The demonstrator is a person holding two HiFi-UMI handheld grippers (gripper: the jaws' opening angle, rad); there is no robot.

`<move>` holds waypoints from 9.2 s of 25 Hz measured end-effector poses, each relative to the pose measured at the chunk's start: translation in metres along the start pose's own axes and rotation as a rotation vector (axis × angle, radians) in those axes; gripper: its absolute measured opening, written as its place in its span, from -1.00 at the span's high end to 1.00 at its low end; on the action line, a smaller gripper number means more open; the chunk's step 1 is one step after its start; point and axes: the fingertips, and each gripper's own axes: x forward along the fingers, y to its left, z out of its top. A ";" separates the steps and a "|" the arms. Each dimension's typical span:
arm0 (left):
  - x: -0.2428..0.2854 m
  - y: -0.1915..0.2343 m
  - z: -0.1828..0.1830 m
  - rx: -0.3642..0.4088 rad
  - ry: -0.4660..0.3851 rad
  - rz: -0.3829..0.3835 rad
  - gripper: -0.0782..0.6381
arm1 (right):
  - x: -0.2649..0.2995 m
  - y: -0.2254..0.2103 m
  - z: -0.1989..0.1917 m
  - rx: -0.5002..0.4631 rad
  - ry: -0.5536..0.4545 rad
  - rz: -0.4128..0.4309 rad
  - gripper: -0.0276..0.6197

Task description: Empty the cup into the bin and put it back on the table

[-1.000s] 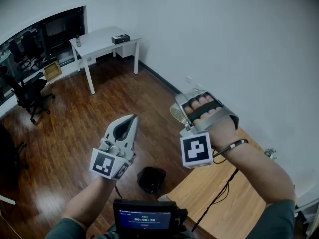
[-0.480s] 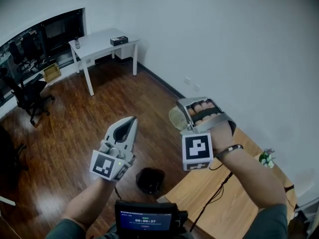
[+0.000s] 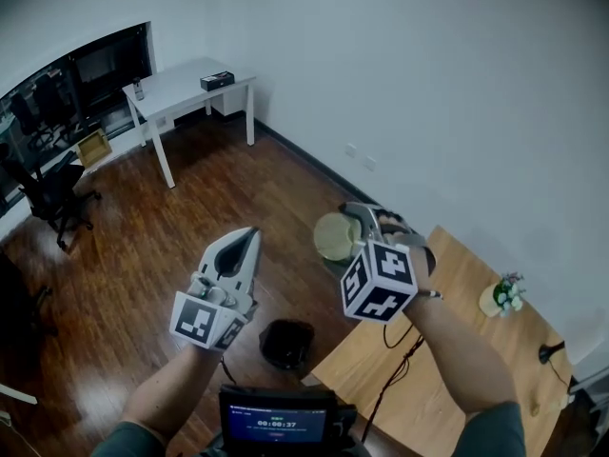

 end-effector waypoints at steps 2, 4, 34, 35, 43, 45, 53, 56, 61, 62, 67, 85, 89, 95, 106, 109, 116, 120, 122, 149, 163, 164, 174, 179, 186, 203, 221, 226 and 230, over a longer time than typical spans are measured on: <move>0.001 -0.004 -0.001 -0.011 0.000 -0.004 0.81 | 0.000 0.008 0.002 0.096 -0.046 0.045 -0.31; 0.003 -0.011 -0.002 -0.013 0.011 -0.015 0.81 | -0.002 0.013 0.001 0.202 -0.096 0.089 -0.31; 0.047 -0.113 -0.005 -0.129 -0.010 -0.309 0.81 | -0.096 0.022 -0.069 0.851 -0.322 0.063 -0.31; 0.047 -0.114 -0.006 -0.149 -0.003 -0.331 0.81 | -0.100 0.022 -0.070 0.866 -0.314 0.044 -0.31; 0.053 -0.128 -0.006 -0.266 0.003 -0.458 0.81 | -0.125 0.038 -0.074 0.961 -0.238 -0.082 -0.31; 0.053 -0.134 -0.008 -0.292 0.008 -0.493 0.81 | -0.131 0.044 -0.074 0.987 -0.221 -0.114 -0.31; 0.049 -0.169 -0.008 -0.420 0.009 -0.643 0.81 | -0.166 0.073 -0.084 1.098 -0.136 -0.253 -0.31; 0.044 -0.188 -0.010 -0.463 0.013 -0.700 0.81 | -0.182 0.089 -0.089 1.134 -0.098 -0.305 -0.31; 0.033 -0.222 -0.010 -0.524 0.025 -0.791 0.81 | -0.213 0.112 -0.097 1.187 -0.040 -0.392 -0.31; 0.032 -0.229 -0.008 -0.533 0.023 -0.808 0.81 | -0.220 0.115 -0.099 1.195 -0.033 -0.410 -0.31; 0.028 -0.264 0.005 -0.572 0.013 -0.873 0.81 | -0.260 0.131 -0.108 1.238 0.001 -0.495 -0.31; -0.039 -0.433 0.055 -0.626 0.026 -1.045 0.81 | -0.422 0.248 -0.161 1.345 0.082 -0.673 -0.31; -0.058 -0.472 0.069 -0.606 0.019 -1.069 0.81 | -0.461 0.273 -0.170 1.344 0.080 -0.699 -0.31; -0.084 -0.529 0.090 -0.582 0.009 -1.114 0.81 | -0.507 0.307 -0.187 1.351 0.067 -0.730 -0.31; -0.121 -0.596 0.113 -0.579 -0.021 -1.150 0.81 | -0.573 0.356 -0.208 1.351 0.085 -0.786 -0.31; -0.127 -0.606 0.119 -0.583 -0.026 -1.155 0.81 | -0.588 0.363 -0.210 1.349 0.083 -0.809 -0.31; -0.134 -0.627 0.120 -0.590 -0.009 -1.178 0.81 | -0.608 0.371 -0.222 1.352 0.095 -0.829 -0.31; -0.129 -0.644 0.112 -0.598 0.010 -1.190 0.81 | -0.614 0.369 -0.238 1.364 0.095 -0.838 -0.31; -0.121 -0.652 0.105 -0.601 0.022 -1.188 0.81 | -0.613 0.367 -0.250 1.374 0.097 -0.836 -0.31; 0.048 -0.741 -0.013 -0.626 0.154 -1.049 0.81 | -0.574 0.286 -0.456 1.453 0.086 -0.684 -0.31; 0.065 -0.774 -0.066 -0.555 0.273 -0.971 0.81 | -0.544 0.279 -0.535 1.492 0.025 -0.593 -0.31; 0.065 -0.777 -0.070 -0.546 0.284 -0.959 0.81 | -0.542 0.281 -0.541 1.492 0.022 -0.584 -0.31; 0.062 -0.802 -0.120 -0.461 0.403 -0.860 0.81 | -0.510 0.296 -0.601 1.438 0.047 -0.527 -0.31; 0.057 -0.814 -0.151 -0.421 0.456 -0.821 0.81 | -0.489 0.307 -0.629 1.419 0.065 -0.496 -0.31; 0.051 -0.823 -0.196 -0.395 0.544 -0.784 0.81 | -0.455 0.336 -0.661 1.481 0.080 -0.401 -0.31; 0.045 -0.827 -0.279 -0.372 0.691 -0.731 0.81 | -0.382 0.363 -0.700 1.447 0.103 -0.353 -0.31; 0.035 -0.833 -0.307 -0.380 0.748 -0.740 0.81 | -0.366 0.379 -0.704 1.447 0.018 -0.380 -0.32; 0.031 -0.835 -0.306 -0.387 0.736 -0.754 0.81 | -0.365 0.381 -0.702 1.424 0.019 -0.365 -0.34; 0.030 -0.837 -0.301 -0.382 0.726 -0.771 0.81 | -0.365 0.380 -0.702 1.434 0.017 -0.375 -0.43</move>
